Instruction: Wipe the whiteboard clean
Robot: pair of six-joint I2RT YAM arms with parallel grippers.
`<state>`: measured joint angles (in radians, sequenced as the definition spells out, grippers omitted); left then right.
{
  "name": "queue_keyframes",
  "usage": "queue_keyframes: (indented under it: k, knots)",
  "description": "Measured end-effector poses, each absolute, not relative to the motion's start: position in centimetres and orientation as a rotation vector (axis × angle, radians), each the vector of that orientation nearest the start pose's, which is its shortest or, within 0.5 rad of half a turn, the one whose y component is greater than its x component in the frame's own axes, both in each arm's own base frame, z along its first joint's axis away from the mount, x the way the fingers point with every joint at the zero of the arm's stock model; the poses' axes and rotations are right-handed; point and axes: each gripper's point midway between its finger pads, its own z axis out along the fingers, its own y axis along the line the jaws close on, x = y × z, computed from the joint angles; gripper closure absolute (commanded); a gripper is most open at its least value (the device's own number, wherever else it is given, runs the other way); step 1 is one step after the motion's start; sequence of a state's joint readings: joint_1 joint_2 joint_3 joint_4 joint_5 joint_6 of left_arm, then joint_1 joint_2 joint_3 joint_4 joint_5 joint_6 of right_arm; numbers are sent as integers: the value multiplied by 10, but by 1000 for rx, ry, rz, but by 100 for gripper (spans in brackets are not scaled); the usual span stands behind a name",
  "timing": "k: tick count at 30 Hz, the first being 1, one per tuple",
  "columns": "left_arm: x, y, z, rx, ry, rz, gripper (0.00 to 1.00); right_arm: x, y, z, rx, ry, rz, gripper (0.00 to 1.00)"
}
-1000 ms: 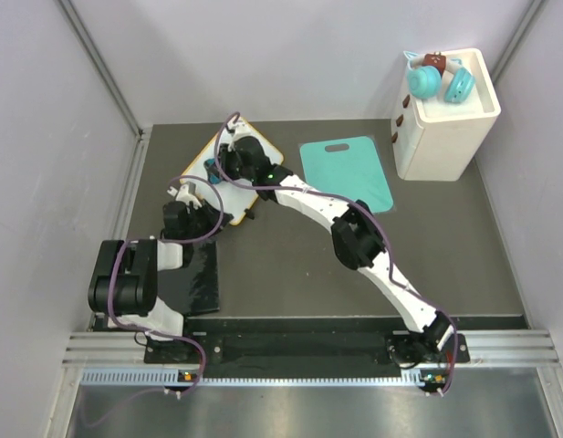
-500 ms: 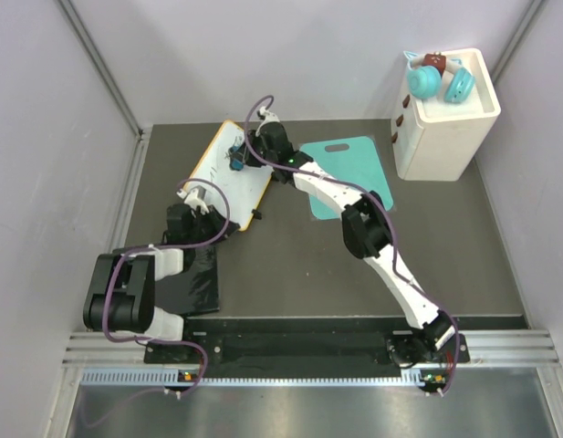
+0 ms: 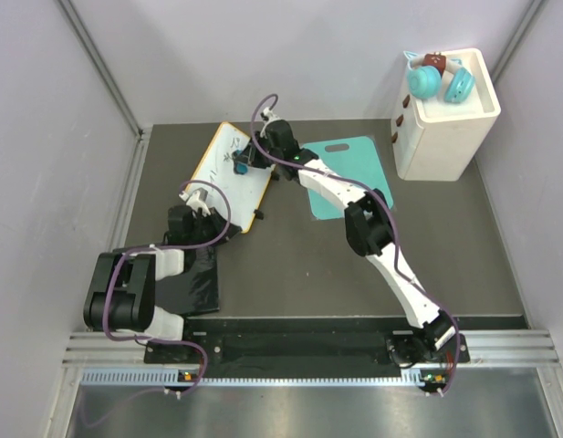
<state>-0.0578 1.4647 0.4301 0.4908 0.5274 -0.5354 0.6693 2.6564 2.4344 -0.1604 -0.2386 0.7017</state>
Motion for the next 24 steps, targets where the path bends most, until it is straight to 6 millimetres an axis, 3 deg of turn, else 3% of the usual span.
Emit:
queue_keyframes:
  k: [3, 8, 13, 21, 24]
  knots:
    - [327, -126, 54, -198, 2158, -908, 100, 507, 499, 120, -184, 2138, 1136, 100]
    - [327, -125, 53, -208, 2162, -904, 100, 469, 506, 115, -306, 2206, 1197, 100]
    - [327, -124, 52, -215, 2164, -902, 100, 431, 521, 117, -436, 2226, 1138, 100]
    - [323, -120, 49, -247, 2169, -883, 100, 366, 567, 128, -616, 2182, 1105, 100]
    - [320, -118, 47, -257, 2173, -869, 100, 359, 576, 131, -634, 2178, 1114, 100]
